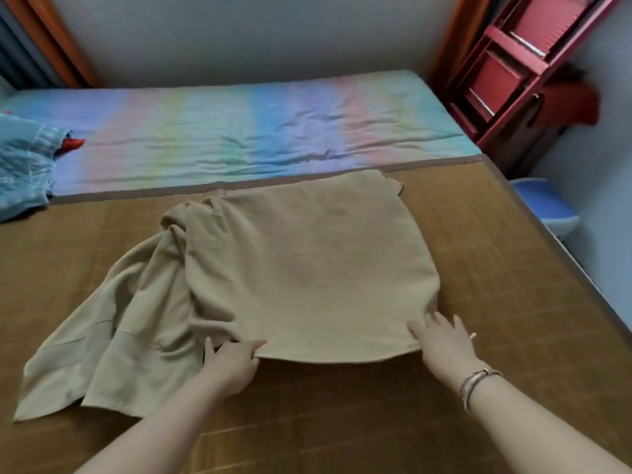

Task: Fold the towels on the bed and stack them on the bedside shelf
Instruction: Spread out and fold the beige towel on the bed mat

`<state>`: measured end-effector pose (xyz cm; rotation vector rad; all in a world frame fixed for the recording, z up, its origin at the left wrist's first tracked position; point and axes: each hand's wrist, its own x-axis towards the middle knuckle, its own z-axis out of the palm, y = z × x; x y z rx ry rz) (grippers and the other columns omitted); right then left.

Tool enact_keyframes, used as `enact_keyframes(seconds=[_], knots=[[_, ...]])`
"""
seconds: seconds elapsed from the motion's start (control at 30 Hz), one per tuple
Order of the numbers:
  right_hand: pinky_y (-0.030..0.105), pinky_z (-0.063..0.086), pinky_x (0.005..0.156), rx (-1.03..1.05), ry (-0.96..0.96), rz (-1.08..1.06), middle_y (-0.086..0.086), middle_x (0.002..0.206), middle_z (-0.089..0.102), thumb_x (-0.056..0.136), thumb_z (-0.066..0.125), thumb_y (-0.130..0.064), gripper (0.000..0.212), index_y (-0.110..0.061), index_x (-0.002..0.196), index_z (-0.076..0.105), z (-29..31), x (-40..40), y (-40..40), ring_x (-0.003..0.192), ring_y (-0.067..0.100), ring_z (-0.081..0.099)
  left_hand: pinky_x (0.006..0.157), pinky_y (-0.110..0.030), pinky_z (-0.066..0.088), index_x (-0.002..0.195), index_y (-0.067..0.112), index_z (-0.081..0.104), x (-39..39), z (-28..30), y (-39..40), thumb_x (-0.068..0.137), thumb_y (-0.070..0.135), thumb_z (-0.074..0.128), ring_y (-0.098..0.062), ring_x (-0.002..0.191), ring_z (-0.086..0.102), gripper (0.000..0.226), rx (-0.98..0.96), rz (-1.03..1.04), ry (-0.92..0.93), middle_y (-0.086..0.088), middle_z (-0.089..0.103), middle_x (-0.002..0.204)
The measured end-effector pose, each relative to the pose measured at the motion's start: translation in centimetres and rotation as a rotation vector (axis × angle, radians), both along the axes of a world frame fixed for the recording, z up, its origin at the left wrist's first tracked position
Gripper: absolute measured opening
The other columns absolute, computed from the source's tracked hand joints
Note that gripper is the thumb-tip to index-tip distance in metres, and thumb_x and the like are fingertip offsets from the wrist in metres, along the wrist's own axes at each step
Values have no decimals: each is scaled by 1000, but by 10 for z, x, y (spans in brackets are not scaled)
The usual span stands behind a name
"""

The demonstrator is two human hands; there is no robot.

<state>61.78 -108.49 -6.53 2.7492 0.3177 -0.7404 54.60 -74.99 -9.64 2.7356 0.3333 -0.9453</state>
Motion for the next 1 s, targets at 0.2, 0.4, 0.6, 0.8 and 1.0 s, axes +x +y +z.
enact_keyframes(seconds=[0.2,0.4,0.6,0.8,1.0], knots=[[43,14,117,-68,95,67,13,158,13,92,39,-4,61,-24,148,23,-83,-58,-13,146,28,12,118,-52,0,149,43,14,-66,-80,-24,99,23,30,-32,147,11,57,-13,71,-5,-6,34,153],[34,32,109,25,33,-17,11,160,-1,88,44,4,85,-28,152,-2,-122,-103,-32,143,25,24,117,-52,-1,147,51,0,-118,-118,-35,101,26,29,-34,147,-5,59,-16,155,-105,-11,13,159],[39,28,109,-116,-84,68,11,158,18,97,34,-6,68,-23,152,-3,-127,-117,-51,136,24,37,117,-52,-2,147,50,0,-137,-125,-52,102,30,29,-40,145,-7,57,64,160,-169,-26,1,156],[49,3,116,-249,-98,23,10,158,17,92,7,-8,62,-20,152,-5,-132,-143,-79,147,29,5,114,-57,-8,145,49,19,-152,-124,-79,98,26,41,-42,140,-26,57,92,166,-333,-14,-31,153],[47,14,116,-10,-55,-262,13,159,9,90,36,-7,76,-22,152,-6,-146,-162,-90,148,26,5,113,-56,-11,151,38,4,-163,-128,-87,97,24,37,-33,141,-30,65,123,-16,-312,1,-35,153]])
